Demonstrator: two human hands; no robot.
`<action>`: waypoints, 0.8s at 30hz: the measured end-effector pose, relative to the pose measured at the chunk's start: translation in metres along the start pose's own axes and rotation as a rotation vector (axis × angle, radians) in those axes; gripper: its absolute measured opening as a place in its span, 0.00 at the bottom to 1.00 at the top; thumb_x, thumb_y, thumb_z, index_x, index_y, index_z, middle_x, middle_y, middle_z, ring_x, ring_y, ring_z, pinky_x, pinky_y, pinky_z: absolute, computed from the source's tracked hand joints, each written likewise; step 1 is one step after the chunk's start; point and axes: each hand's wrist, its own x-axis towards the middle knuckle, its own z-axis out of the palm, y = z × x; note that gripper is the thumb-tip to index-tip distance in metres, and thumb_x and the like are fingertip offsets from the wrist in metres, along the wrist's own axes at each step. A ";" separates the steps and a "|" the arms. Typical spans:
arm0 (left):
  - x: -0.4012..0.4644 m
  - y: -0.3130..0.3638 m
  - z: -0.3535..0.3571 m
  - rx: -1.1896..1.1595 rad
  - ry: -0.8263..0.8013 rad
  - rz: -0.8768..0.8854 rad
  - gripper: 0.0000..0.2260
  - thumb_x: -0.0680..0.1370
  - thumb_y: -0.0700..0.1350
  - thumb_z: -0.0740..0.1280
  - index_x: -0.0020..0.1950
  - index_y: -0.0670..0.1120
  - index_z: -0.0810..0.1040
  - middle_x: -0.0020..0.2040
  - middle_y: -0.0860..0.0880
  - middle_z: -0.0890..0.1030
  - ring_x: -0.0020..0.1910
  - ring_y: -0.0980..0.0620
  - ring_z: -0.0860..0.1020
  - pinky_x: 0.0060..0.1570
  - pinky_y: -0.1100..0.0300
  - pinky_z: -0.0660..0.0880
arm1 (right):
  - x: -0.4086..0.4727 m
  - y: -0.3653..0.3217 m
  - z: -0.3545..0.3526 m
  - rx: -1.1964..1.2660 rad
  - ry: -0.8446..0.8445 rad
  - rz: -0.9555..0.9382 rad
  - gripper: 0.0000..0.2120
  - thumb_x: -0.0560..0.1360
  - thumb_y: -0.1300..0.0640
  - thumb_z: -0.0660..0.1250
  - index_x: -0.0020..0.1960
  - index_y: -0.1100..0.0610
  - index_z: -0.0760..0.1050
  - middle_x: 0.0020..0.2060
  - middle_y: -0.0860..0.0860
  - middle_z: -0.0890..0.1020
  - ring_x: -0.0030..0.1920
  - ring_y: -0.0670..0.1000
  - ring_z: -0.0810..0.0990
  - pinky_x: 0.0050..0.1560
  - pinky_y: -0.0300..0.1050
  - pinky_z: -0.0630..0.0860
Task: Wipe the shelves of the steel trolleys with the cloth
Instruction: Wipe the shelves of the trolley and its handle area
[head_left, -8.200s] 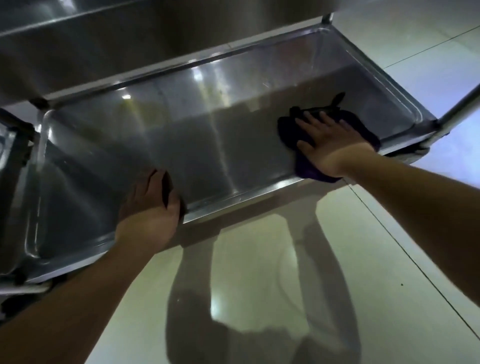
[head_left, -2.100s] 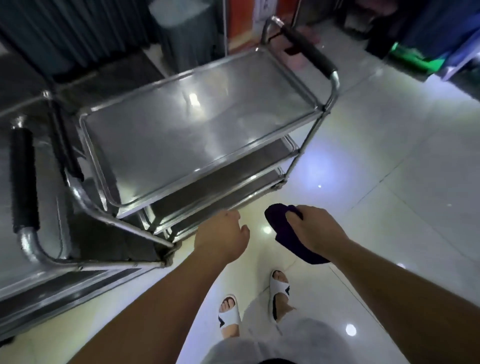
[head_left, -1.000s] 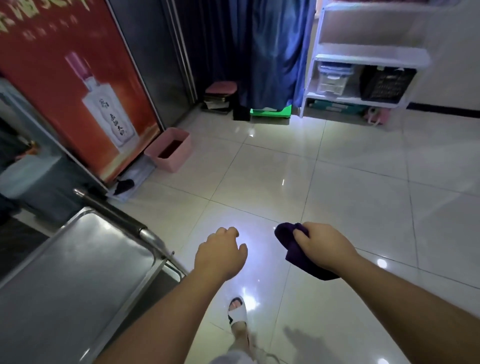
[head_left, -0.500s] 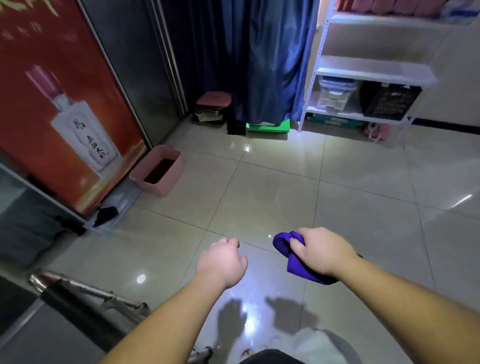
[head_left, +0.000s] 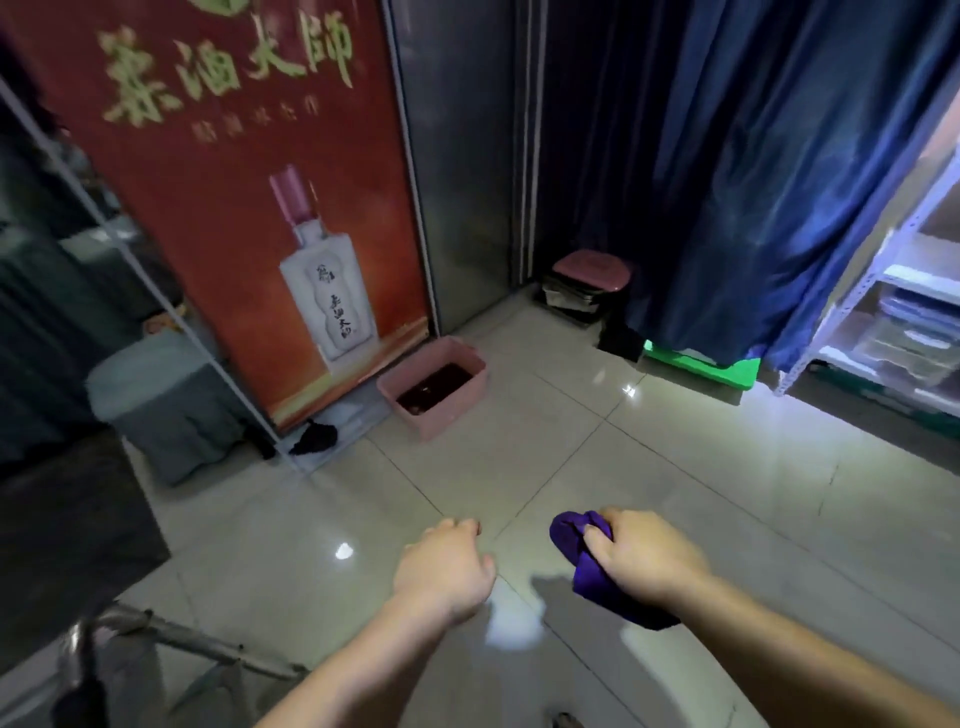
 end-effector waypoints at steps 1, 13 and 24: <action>0.010 -0.004 -0.006 -0.045 0.022 -0.041 0.22 0.81 0.56 0.59 0.73 0.52 0.72 0.70 0.47 0.76 0.69 0.44 0.74 0.67 0.51 0.72 | 0.023 -0.010 -0.009 -0.004 -0.031 -0.038 0.16 0.80 0.43 0.54 0.43 0.51 0.72 0.39 0.48 0.80 0.41 0.51 0.79 0.37 0.47 0.71; 0.098 -0.163 -0.067 -0.276 0.170 -0.434 0.22 0.82 0.59 0.59 0.75 0.54 0.70 0.68 0.50 0.75 0.65 0.46 0.76 0.61 0.51 0.72 | 0.224 -0.236 -0.037 -0.313 -0.105 -0.535 0.19 0.83 0.42 0.54 0.42 0.51 0.73 0.35 0.47 0.80 0.35 0.47 0.79 0.35 0.45 0.74; 0.180 -0.332 -0.167 -0.323 0.173 -0.561 0.22 0.82 0.57 0.59 0.76 0.52 0.69 0.69 0.49 0.74 0.66 0.45 0.75 0.62 0.50 0.73 | 0.339 -0.418 -0.025 -0.397 -0.192 -0.545 0.17 0.83 0.43 0.55 0.42 0.49 0.73 0.36 0.46 0.82 0.37 0.48 0.81 0.45 0.48 0.80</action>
